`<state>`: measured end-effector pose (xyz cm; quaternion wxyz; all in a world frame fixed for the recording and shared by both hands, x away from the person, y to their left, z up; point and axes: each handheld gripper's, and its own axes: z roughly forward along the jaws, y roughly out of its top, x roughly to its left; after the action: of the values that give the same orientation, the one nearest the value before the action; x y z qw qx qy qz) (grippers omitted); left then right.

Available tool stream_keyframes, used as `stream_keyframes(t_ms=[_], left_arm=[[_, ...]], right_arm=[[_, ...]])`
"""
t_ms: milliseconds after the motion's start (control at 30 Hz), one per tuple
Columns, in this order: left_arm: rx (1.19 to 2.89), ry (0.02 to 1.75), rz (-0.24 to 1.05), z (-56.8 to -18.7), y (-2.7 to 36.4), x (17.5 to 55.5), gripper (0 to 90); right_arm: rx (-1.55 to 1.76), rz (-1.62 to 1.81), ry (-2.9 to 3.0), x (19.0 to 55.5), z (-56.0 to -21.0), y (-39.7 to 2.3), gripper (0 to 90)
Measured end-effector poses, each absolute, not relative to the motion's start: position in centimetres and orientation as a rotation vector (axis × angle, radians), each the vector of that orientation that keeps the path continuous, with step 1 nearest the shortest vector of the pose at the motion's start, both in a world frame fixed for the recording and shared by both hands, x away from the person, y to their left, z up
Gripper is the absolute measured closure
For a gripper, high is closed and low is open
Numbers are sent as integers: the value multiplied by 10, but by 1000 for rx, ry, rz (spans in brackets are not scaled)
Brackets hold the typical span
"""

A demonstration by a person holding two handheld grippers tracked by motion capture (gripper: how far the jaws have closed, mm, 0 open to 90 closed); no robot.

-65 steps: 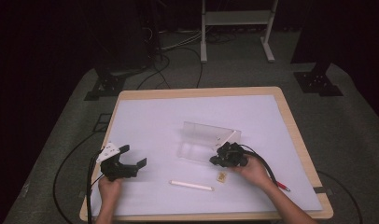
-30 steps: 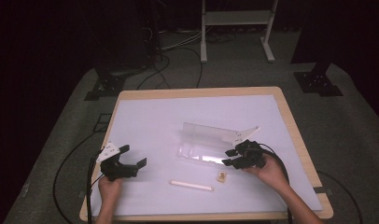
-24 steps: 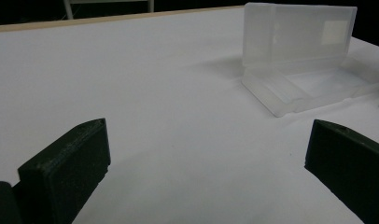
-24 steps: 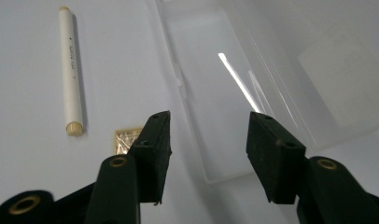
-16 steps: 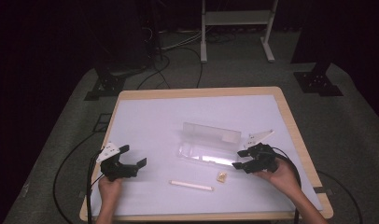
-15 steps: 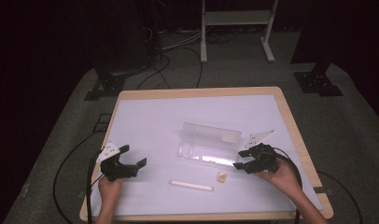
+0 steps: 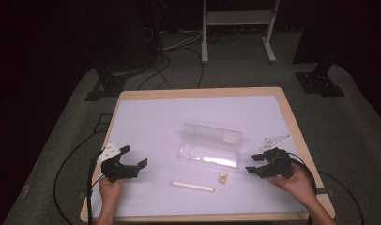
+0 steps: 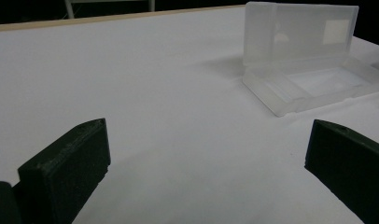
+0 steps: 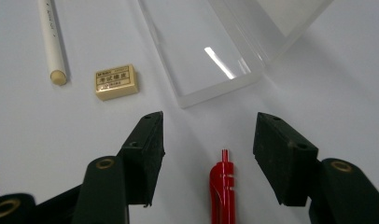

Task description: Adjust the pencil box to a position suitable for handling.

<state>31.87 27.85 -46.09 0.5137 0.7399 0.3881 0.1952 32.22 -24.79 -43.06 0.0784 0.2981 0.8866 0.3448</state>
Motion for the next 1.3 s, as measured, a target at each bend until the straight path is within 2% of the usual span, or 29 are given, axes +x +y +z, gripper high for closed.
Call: stream_keyframes(t_ms=[633, 1300], left_arm=[[1779, 934, 471, -461, 278, 319, 0], [1782, 936, 472, -461, 278, 319, 0]], right_arm=[[959, 977, 2659, 308, -446, -275, 461], [992, 943, 2650, 292, -460, -297, 586]])
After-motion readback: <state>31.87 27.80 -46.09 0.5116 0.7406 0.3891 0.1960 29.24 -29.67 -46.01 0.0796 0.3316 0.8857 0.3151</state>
